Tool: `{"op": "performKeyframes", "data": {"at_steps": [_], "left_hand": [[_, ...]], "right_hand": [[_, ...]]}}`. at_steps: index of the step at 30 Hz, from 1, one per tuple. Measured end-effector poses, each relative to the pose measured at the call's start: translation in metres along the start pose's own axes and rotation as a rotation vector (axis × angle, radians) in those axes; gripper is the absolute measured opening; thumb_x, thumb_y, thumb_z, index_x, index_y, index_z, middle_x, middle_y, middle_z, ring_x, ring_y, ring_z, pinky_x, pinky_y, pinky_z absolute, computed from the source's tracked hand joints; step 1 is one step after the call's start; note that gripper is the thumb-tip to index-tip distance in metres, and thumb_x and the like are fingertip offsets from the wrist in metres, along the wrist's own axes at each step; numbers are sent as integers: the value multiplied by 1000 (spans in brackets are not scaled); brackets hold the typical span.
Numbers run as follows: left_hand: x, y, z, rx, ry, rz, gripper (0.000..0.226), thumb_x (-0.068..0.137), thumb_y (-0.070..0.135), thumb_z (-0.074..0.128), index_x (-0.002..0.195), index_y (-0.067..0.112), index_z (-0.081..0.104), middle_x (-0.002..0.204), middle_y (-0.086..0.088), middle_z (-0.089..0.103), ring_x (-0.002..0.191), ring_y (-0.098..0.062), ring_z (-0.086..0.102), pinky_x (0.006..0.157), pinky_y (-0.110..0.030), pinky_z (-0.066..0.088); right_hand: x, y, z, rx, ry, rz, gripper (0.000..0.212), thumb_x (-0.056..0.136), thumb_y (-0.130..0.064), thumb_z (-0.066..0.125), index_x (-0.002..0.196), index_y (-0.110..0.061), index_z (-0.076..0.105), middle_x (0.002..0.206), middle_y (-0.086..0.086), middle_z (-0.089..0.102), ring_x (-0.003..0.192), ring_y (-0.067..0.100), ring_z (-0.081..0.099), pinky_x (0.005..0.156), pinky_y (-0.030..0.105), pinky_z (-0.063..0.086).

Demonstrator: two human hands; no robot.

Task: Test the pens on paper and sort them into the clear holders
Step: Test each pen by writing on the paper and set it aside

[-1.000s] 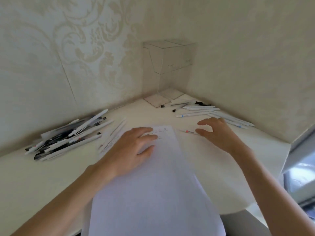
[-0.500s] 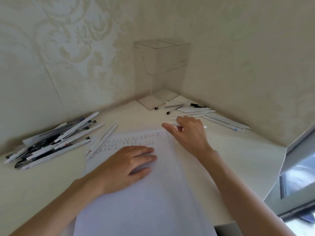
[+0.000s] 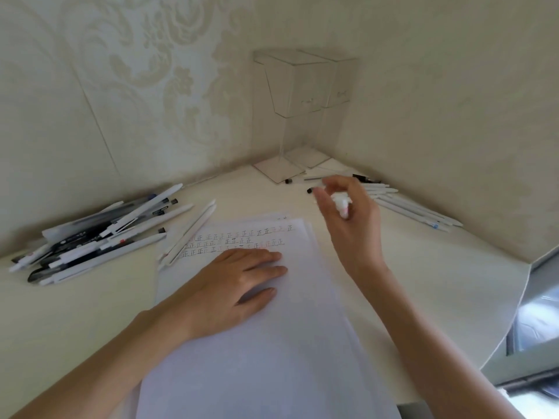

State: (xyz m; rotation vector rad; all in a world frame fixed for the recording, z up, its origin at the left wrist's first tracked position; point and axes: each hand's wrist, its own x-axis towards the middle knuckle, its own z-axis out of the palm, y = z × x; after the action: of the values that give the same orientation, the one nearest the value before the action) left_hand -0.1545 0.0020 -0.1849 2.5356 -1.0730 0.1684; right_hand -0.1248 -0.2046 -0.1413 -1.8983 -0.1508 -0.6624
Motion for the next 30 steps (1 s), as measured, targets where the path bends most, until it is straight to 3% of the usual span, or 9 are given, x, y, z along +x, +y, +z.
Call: {"op": "performKeyframes", "data": {"at_steps": [1,4,7,10,12,14,17,21,30], "left_hand": [[1,1,0,2,3,-9,43,91,47,36,125,30,56,134,12,49,123,-3,36,103,-14,18],[4,8,0,21,24,-28,39,89,43,38,119,27,58,126,10,55,114,-6,42,97,-17,23],[8,14,2,66,28,-51,42,89,48,36,118,26,57,120,8,55,107,-10,44,92,-23,28],[8,14,3,62,25,-32,45,89,49,34,122,25,54,128,5,52,116,-10,38,97,-23,24],[9,16,1,30,-18,-34,55,88,54,25,130,26,46,144,7,38,131,-7,25,105,-20,14],[9,15,3,1,-52,-55,64,84,58,14,137,29,37,152,11,23,138,-5,14,110,-22,7],[9,16,4,-5,-41,-57,61,86,56,17,134,27,41,150,8,29,137,-9,22,110,-24,12],[8,15,5,20,-22,-55,49,90,50,30,126,23,51,142,2,43,129,-13,34,103,-24,17],[9,15,3,-10,-22,-42,53,89,52,27,129,24,47,145,4,38,130,-6,21,104,-19,9]], "right_hand": [[1,-2,3,94,0,79,8,93,-23,53,92,-18,59,80,-7,61,55,15,49,56,22,41],[5,2,9,167,-58,206,35,90,-29,32,82,-10,59,75,5,62,65,11,54,62,24,44],[10,3,14,196,-185,337,62,99,-48,31,81,1,65,58,15,64,51,12,52,51,20,40],[10,8,19,153,-262,310,42,92,-40,55,77,-1,64,57,8,66,50,10,54,50,20,41],[7,13,20,82,-285,284,31,86,-27,67,70,-5,53,49,4,60,46,7,48,49,16,37],[5,18,21,53,-279,295,29,85,-14,65,68,-10,43,44,4,56,42,7,43,46,16,34],[3,16,21,-7,-270,280,28,79,-2,58,62,-11,37,40,6,50,38,8,35,41,17,29],[2,15,22,-37,-287,242,30,80,-2,56,61,-12,35,39,4,51,39,8,34,40,17,28],[-1,14,24,-85,-315,227,26,83,-5,54,64,-9,36,44,10,52,41,3,37,44,15,31]]}}
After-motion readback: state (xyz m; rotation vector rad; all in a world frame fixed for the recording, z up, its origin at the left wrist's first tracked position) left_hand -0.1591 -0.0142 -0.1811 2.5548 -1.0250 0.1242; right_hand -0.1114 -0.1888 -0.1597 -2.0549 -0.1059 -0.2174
